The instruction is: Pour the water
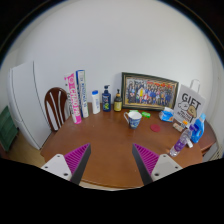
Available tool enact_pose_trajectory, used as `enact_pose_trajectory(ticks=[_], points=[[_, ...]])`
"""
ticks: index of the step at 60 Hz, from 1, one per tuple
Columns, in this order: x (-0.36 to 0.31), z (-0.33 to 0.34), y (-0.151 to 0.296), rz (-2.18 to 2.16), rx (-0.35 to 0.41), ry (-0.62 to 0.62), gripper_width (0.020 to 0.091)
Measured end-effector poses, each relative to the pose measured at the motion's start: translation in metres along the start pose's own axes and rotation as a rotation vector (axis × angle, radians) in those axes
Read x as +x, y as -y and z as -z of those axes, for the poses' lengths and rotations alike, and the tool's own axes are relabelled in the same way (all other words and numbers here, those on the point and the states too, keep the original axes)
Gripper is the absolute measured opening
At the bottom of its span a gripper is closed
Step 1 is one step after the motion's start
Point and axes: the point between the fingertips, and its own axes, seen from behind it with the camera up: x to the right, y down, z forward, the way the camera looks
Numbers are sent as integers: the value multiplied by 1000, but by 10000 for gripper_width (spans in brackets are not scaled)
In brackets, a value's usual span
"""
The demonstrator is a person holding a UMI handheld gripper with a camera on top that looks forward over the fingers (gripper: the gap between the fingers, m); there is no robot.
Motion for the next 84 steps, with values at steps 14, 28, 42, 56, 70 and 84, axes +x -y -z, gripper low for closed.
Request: enact_pose_trajectory(ticks=[14, 28, 42, 56, 70, 84], points=[[73, -6, -6, -8, 22, 18, 855], [206, -25, -52, -18, 62, -49, 857], [333, -71, -85, -50, 117, -128, 859], [394, -145, -77, -94, 190, -145, 816], [409, -197, -81, -97, 211, -154, 516], [405, -197, -78, -62, 226, -148, 345]])
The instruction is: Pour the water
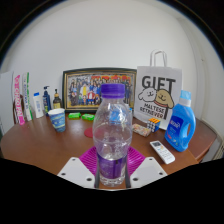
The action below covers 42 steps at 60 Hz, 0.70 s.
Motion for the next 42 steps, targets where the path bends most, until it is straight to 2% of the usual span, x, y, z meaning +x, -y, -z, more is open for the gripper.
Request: enact_pose_trajectory(ticks=[9, 25, 33, 42], points=[[-1, -3, 21, 39, 5, -30, 346], [-13, -43, 121, 323, 68, -179, 342], [-40, -78, 161, 603, 58, -264, 343], [-78, -119, 181, 1002, 25, -332, 341]])
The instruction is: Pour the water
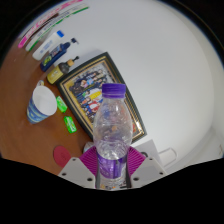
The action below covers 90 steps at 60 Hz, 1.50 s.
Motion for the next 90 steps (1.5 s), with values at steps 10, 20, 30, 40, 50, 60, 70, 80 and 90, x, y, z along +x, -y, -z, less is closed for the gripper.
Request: enact_pose_trajectory(ticks=[10, 20, 30, 40, 50, 60, 70, 80, 90], points=[[-28, -29, 32, 397, 8, -32, 341], [-46, -53, 40, 709, -1, -44, 343], [-56, -61, 47, 808, 15, -30, 345], [-58, -60, 46, 729, 26, 11, 344], [-54, -55, 46, 340, 41, 118, 342], [-45, -50, 47, -180, 40, 209, 343], [-59, -59, 21, -664, -6, 325, 344], [-90, -73, -3, -901, -15, 392, 344], [-123, -82, -15, -1008, -11, 450, 348]])
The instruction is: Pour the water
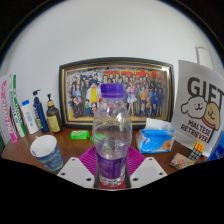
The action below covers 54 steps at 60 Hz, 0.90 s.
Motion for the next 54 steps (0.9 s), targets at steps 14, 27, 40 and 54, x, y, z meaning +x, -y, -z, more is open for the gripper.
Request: enact_pose_trajectory(ticks=[14, 27, 40, 54], points=[[-1, 4, -1, 10, 86, 27, 448], [-6, 18, -20, -12, -65, 29, 707], [-31, 107, -17, -9, -158, -59, 854], [-99, 232, -12, 32, -238, -124, 855]])
